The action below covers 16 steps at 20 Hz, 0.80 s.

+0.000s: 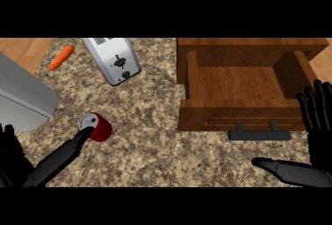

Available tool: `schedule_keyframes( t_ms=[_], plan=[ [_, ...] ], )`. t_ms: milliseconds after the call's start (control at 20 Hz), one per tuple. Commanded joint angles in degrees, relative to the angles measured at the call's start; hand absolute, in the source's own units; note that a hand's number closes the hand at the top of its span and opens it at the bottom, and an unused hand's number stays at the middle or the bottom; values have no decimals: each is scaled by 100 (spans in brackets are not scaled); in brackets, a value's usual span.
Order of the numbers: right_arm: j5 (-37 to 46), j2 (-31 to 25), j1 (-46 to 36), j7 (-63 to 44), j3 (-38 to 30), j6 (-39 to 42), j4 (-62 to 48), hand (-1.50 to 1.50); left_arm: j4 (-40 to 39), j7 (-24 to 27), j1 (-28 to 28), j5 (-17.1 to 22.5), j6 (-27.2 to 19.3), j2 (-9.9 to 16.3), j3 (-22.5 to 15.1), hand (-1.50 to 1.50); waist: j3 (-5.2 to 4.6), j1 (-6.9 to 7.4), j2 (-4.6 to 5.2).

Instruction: Pick up the can, place it into the drawer and close the drawer

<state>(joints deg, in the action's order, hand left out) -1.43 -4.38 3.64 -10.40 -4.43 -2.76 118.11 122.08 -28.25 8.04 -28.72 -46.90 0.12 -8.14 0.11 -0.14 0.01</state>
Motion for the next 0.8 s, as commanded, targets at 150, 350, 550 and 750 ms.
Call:
schedule_keyframes(
  t_ms=[150,350,550,750],
  plan=[
    [-203,-15,273,733,-286,277,-663,-150,-196,-930,-195,-1250,-815,-12,-745,-150,-6,9,0],
    [-68,24,277,298,-127,197,-182,-150,-801,-1060,-772,-808,-619,-12,-206,-150,-12,-5,3],
    [-186,-96,346,329,-349,334,-136,-150,-984,-1065,-550,-913,-1063,-11,-786,-150,-11,0,-2],
    [-249,-26,703,316,-354,394,331,-150,-1708,-1171,-1047,-839,-1468,-11,-772,-150,-10,-33,-2]
  ],
)
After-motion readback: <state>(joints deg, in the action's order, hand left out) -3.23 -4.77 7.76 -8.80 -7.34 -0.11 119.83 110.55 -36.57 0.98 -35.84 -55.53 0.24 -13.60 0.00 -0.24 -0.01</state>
